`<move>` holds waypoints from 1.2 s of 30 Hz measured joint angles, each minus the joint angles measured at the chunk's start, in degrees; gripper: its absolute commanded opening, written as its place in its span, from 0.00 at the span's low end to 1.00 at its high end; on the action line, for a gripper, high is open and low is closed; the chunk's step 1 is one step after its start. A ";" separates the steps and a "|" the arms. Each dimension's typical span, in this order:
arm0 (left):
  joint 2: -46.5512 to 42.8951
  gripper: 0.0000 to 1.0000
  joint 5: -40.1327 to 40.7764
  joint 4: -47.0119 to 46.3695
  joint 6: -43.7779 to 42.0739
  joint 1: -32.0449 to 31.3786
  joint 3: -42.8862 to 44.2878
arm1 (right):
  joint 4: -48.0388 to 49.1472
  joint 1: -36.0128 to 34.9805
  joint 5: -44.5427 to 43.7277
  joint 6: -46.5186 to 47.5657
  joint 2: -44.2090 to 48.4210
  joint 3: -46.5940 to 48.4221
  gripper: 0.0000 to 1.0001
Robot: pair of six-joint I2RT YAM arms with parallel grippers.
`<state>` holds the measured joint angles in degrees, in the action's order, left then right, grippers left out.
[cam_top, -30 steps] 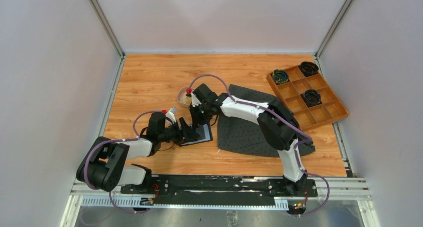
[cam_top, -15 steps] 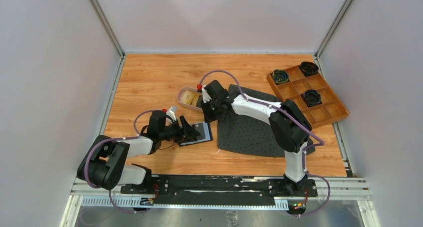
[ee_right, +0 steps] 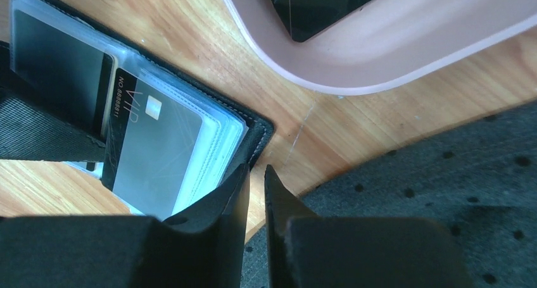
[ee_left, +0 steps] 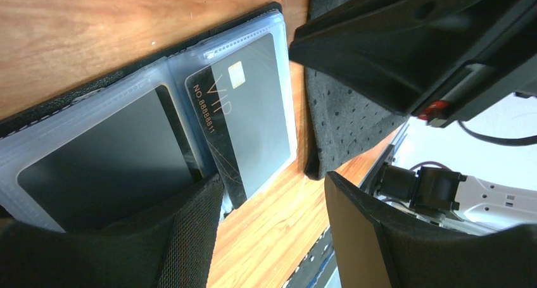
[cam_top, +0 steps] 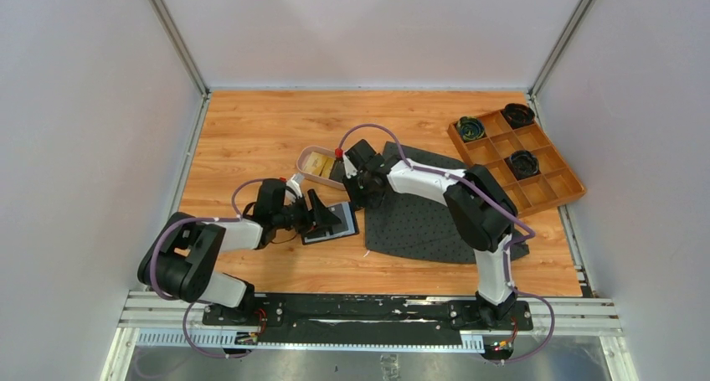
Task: Put the credit cards into the card holder
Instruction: Insert the credit card into the card holder, then close the card holder at the center of the board.
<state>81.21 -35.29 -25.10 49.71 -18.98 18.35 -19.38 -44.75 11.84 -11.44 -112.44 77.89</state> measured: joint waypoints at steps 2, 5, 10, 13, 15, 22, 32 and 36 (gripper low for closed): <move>0.66 0.66 0.04 0.04 -0.02 -0.26 0.72 | -0.13 0.00 0.70 -0.02 -0.96 0.00 0.18; 1.25 0.66 0.15 0.44 -0.02 -0.39 1.64 | -0.07 0.04 1.79 -0.09 -1.31 0.11 0.18; 2.34 0.66 0.17 1.07 -0.02 -0.76 3.23 | -0.13 0.02 3.63 -0.11 -1.42 0.15 0.18; 3.26 0.66 0.17 1.38 -0.02 -1.29 4.31 | -0.15 0.02 4.46 -0.15 -1.42 0.15 0.18; 3.63 0.66 0.22 1.51 -0.02 -1.57 4.72 | -0.24 0.02 4.57 -0.13 -1.42 0.15 0.19; 2.58 0.69 1.68 2.73 -0.24 -1.88 4.81 | -0.42 0.07 3.98 0.76 -1.18 0.15 0.23; -5.92 0.73 6.40 12.81 -4.87 -2.12 4.98 | -1.33 1.81 4.68 7.37 4.61 -0.09 0.38; -8.96 0.73 8.44 19.06 -7.45 -2.14 6.47 | -2.21 3.56 10.16 14.19 8.28 -0.11 0.44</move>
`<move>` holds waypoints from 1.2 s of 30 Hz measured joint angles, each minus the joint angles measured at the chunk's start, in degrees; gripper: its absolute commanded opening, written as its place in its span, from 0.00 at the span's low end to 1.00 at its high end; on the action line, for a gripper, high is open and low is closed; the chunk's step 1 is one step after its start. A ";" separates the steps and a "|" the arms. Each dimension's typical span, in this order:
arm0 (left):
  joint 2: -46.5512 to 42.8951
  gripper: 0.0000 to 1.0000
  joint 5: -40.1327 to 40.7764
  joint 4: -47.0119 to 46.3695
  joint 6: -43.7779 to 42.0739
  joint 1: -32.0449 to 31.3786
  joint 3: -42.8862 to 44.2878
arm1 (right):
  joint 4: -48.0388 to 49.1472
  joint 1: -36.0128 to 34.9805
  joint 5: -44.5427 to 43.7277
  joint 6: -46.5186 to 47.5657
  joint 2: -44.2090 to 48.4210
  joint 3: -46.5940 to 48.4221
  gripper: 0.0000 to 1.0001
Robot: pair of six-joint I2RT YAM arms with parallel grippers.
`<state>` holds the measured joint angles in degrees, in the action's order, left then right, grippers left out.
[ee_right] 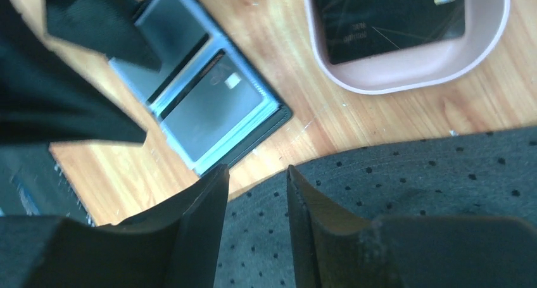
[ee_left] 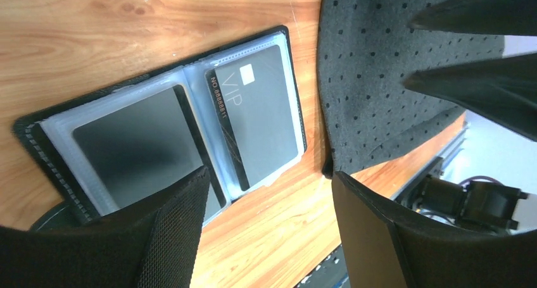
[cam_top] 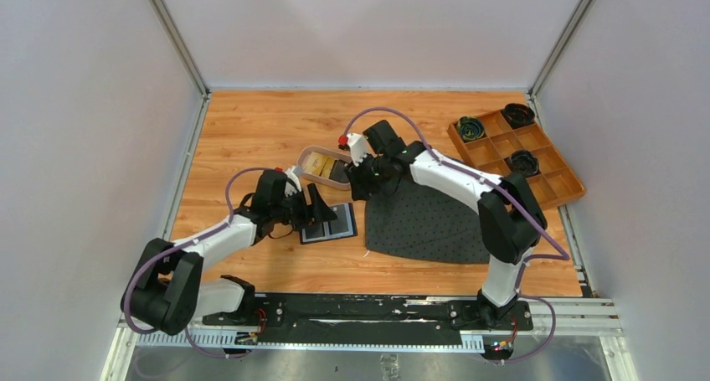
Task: Put the credit cards into the card holder
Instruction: Close the card holder at the center of the board.
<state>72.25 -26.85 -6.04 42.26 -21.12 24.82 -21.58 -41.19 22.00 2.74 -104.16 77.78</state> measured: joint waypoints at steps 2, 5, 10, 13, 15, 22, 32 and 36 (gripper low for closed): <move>-2.16 0.73 1.36 4.28 -1.66 -0.02 1.57 | -1.20 1.42 4.72 4.11 1.90 -0.02 0.45; -6.58 0.74 3.26 9.81 -4.48 -0.02 4.24 | -3.02 4.74 12.28 9.84 5.66 -0.59 0.50; -15.41 0.77 6.21 15.54 -9.73 -0.02 7.26 | -4.17 12.37 24.65 16.94 14.14 -3.85 0.53; -19.98 0.83 8.13 18.25 -13.11 -0.02 8.02 | -4.55 14.45 29.57 19.85 18.73 -6.12 0.58; -22.40 0.92 9.33 20.00 -14.95 0.07 8.11 | -4.48 14.97 32.44 21.38 21.62 -7.89 0.66; -30.25 1.00 13.14 26.14 -18.75 1.55 8.66 | -2.51 15.30 44.83 22.56 24.72 -13.38 0.80; -32.61 1.00 16.81 36.04 -22.18 2.03 18.64 | 11.78 14.14 47.47 10.40 22.14 -22.88 0.77; -30.56 1.00 19.21 40.85 -26.67 2.03 25.51 | 14.29 11.47 44.68 8.20 19.10 -22.91 0.76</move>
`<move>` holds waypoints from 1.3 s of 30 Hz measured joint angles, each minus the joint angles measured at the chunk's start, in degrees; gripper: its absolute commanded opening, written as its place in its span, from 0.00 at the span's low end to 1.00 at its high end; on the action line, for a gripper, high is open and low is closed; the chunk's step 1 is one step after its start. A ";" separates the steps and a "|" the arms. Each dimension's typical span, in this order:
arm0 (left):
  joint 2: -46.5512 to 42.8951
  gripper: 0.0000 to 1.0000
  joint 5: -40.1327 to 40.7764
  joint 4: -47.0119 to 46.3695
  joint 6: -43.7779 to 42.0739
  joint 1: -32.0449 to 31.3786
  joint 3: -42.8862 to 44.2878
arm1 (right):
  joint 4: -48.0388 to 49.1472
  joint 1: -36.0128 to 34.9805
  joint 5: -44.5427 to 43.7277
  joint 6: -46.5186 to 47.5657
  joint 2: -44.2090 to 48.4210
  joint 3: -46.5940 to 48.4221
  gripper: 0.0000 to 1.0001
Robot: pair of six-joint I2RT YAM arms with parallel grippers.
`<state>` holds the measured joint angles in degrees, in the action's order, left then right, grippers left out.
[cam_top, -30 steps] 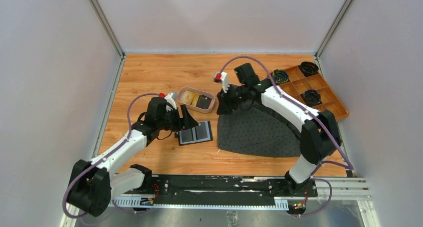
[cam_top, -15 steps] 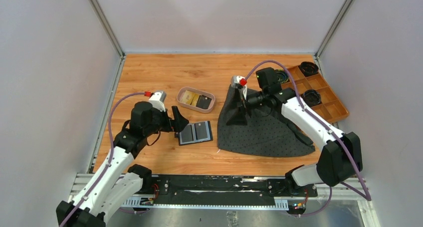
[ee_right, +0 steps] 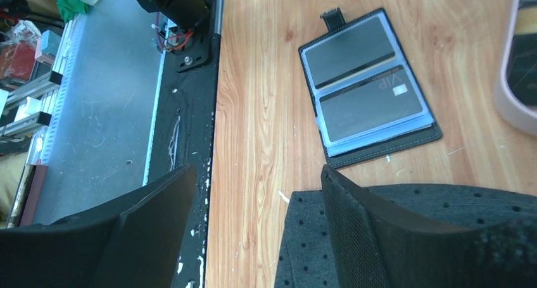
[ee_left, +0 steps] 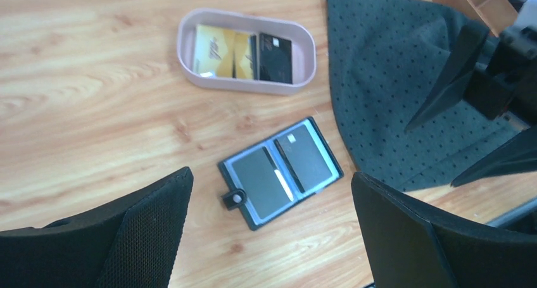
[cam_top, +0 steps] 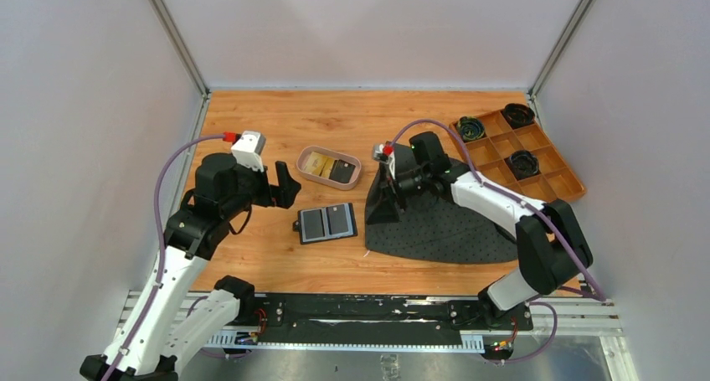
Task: Put the credit cards into the card holder
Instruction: Close the card holder at the center of the board.
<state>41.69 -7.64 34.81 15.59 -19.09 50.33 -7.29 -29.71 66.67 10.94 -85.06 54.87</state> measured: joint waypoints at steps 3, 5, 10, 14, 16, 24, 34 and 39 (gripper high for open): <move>0.50 1.00 2.62 0.92 -4.04 0.00 3.13 | 0.52 -1.62 -2.89 -1.51 -2.29 0.00 0.75; 0.68 1.00 4.74 1.14 -6.56 0.02 3.61 | 0.79 -2.23 -4.83 -2.49 -3.54 0.00 0.75; 0.63 1.00 9.73 -0.02 -10.25 0.02 0.37 | 1.27 -2.69 -9.42 -4.46 -5.44 0.00 0.74; -1.60 1.00 12.22 -3.89 -11.28 0.04 -8.52 | 1.51 -3.17 -12.04 -5.51 -6.40 0.04 0.74; -2.43 1.00 13.33 -3.85 -11.54 0.07 -11.19 | 1.53 -3.30 -12.79 -5.77 -7.06 0.09 0.74; -3.28 1.00 14.23 -7.45 -12.07 0.15 -11.85 | 1.14 -3.41 -15.17 -6.67 -10.23 2.08 0.75; -2.69 1.00 14.16 -8.20 -12.20 0.15 -11.89 | 0.87 -3.78 -18.51 -8.48 -11.21 2.71 0.75; -2.69 1.00 14.10 -8.22 -12.20 0.15 -11.89 | 0.87 -3.93 -19.65 -11.30 -13.46 2.84 0.75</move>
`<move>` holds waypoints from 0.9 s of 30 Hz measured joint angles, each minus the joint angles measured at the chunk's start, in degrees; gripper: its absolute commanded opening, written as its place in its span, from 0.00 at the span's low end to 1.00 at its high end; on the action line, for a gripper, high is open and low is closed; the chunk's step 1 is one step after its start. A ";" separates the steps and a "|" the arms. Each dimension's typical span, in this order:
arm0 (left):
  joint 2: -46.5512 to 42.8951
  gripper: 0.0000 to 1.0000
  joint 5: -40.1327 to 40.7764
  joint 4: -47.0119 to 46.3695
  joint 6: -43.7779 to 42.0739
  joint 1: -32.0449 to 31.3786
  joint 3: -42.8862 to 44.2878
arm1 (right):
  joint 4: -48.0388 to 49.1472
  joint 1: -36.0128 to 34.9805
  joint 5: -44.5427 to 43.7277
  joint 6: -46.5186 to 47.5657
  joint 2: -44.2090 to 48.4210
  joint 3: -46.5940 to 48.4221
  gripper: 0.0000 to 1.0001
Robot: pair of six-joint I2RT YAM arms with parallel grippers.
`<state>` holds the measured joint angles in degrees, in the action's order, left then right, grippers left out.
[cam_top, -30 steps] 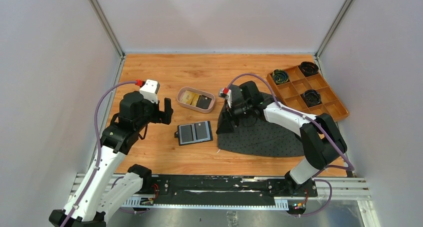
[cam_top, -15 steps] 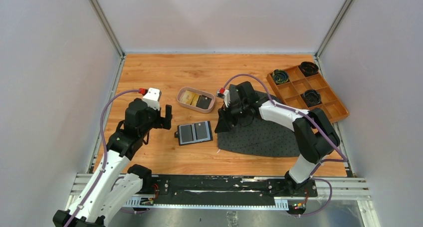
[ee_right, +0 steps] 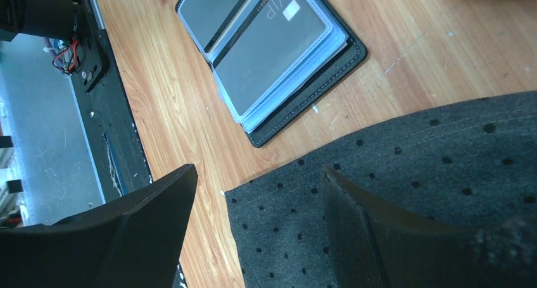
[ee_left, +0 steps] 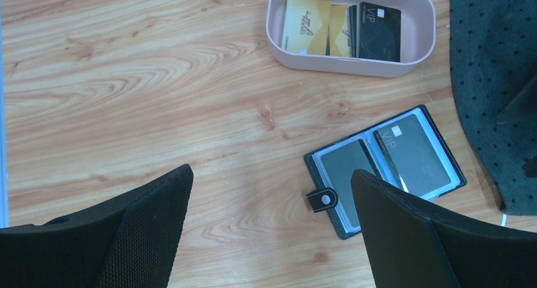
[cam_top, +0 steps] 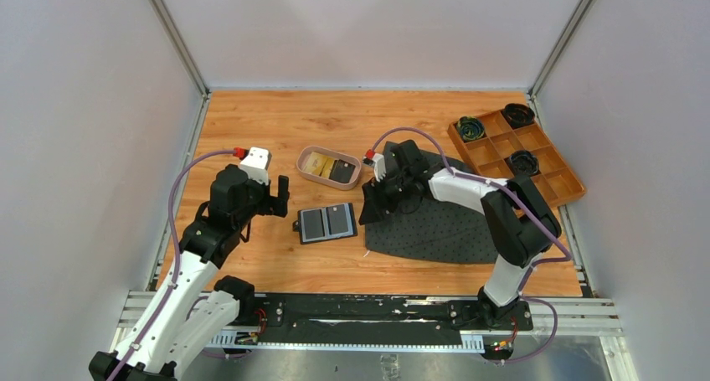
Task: Put the credit cards into the card holder
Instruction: Close the card holder at the center of the board.
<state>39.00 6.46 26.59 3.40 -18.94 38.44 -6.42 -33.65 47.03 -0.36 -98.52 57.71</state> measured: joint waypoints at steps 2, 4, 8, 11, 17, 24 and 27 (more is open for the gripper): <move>0.00 1.00 0.00 0.00 0.00 0.00 -0.04 | 0.02 -0.13 -0.31 -1.20 -0.81 0.00 0.75; 0.00 1.00 0.00 -0.13 0.00 0.00 -0.17 | 0.02 -0.22 -0.55 -2.10 -1.44 0.02 0.75; 0.00 1.00 0.00 -0.46 0.00 0.00 -0.48 | 0.02 -0.44 -1.03 -3.54 -2.47 0.33 0.74; 0.00 1.00 0.00 -0.59 0.00 0.00 -0.59 | 0.04 -0.52 -1.49 -4.37 -2.91 0.74 0.74; 0.00 1.00 0.00 -0.79 0.00 0.00 -0.59 | 0.09 -0.72 -2.58 -5.42 -3.34 0.96 0.73; 0.00 1.00 0.00 -0.79 0.00 0.00 -0.59 | 0.11 -0.83 -3.80 -6.19 -3.56 0.96 0.72; 0.00 1.00 0.00 -0.79 -0.02 0.00 -0.59 | 0.11 -0.83 -4.13 -6.38 -3.78 0.96 0.71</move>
<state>39.00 6.46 25.80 3.38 -18.94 37.85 -6.31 -34.48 42.89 -6.74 -102.30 58.67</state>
